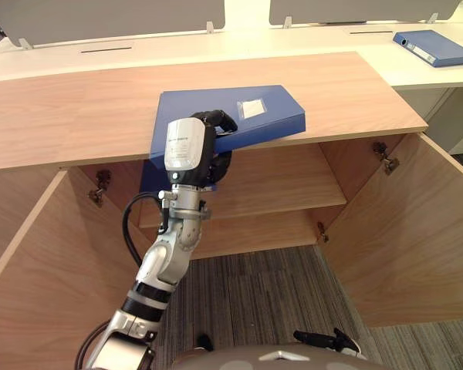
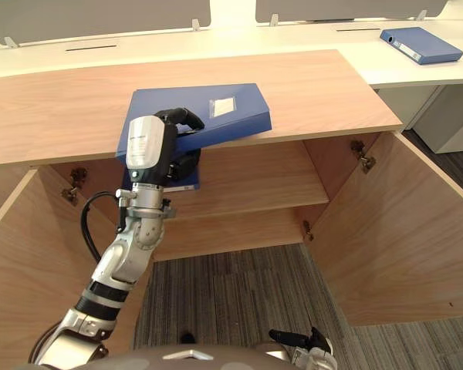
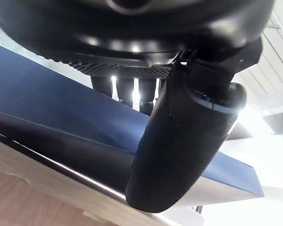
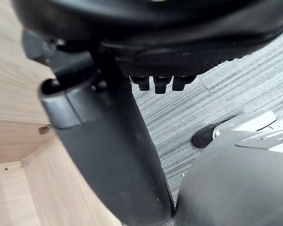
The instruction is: Walk over to the cabinet, pick up the folder, carry it to the office cabinet, place the folder inside the office cabinet, then close the office cabinet door
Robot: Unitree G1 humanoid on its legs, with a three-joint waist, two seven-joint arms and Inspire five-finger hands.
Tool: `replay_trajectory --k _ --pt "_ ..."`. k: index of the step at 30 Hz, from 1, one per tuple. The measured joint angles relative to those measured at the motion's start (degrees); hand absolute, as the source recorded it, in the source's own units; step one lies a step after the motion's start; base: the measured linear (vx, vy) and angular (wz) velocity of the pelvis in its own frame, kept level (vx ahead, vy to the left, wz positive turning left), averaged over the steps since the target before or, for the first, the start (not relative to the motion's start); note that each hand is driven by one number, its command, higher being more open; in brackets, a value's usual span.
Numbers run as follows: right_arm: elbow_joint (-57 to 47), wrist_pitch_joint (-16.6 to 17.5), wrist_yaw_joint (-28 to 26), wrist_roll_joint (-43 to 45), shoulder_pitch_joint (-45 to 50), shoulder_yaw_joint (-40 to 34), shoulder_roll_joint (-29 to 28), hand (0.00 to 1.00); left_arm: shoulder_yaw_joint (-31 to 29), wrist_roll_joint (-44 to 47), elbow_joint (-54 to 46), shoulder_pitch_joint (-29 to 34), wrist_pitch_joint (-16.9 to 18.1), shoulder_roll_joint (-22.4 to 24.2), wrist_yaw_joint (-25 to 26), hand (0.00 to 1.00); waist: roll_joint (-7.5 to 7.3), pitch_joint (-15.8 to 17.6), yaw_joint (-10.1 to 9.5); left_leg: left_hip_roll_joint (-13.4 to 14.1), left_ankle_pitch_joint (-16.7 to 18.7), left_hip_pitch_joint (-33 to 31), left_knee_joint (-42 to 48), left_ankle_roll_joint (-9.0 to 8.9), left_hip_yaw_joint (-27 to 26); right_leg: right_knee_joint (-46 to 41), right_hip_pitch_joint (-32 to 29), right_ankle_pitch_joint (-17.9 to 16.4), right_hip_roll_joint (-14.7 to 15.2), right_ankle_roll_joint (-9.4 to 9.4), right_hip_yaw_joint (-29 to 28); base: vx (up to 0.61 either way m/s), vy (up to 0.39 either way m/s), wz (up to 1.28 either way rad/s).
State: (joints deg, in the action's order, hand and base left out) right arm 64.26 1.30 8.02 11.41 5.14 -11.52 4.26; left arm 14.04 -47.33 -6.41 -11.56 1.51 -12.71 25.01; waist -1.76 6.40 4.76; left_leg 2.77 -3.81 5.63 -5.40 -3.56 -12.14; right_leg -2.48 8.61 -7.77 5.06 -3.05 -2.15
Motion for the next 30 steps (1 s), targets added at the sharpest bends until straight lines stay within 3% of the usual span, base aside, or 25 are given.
replay_trajectory --k 3,10,20,24,30 --pt "-5.84 0.20 0.88 0.01 1.95 1.89 -0.30 1.00 -0.79 3.00 -5.61 2.63 0.62 1.60 0.05 0.00 0.16 -0.10 -0.14 0.20 -0.02 -0.43 0.26 0.00 -0.45 -0.46 -0.90 0.11 -0.14 -0.11 -0.78 -0.01 0.001 -0.13" --pt "-33.01 2.42 2.74 0.07 9.23 4.25 -3.04 1.00 -2.58 14.44 -19.07 9.00 2.76 6.04 0.84 0.00 0.95 -0.59 -0.14 1.26 -0.02 -0.77 0.28 0.01 -1.95 -2.08 -3.12 1.10 -1.22 -0.31 -3.01 -0.06 -0.003 -0.16" --pt "-70.70 6.89 3.95 2.17 13.82 3.57 -6.61 1.00 -4.27 39.77 -30.10 17.05 7.22 8.89 0.53 0.00 3.05 -2.13 -0.13 1.29 -0.05 -1.45 0.28 0.14 -3.17 -2.37 -4.93 1.42 -1.41 -0.86 -4.73 -0.07 0.011 -0.09" --pt "-80.66 9.17 3.84 2.12 13.35 2.29 -7.02 1.00 -4.41 52.59 -31.96 17.05 10.34 8.96 -3.20 0.00 3.06 -2.81 -0.13 1.27 -0.04 -1.35 0.30 0.13 -3.42 -2.36 -4.99 1.58 -1.41 -1.10 -5.20 0.00 0.007 -0.03" --pt "-84.96 10.65 3.91 2.19 8.94 -2.90 -5.73 1.00 -5.72 72.86 -31.44 17.05 11.80 8.57 -11.89 0.00 3.08 -3.42 -0.05 1.13 0.13 -0.80 0.30 0.25 -4.57 -2.46 -5.19 1.83 -1.28 -1.53 -6.43 -0.02 0.021 -0.12"
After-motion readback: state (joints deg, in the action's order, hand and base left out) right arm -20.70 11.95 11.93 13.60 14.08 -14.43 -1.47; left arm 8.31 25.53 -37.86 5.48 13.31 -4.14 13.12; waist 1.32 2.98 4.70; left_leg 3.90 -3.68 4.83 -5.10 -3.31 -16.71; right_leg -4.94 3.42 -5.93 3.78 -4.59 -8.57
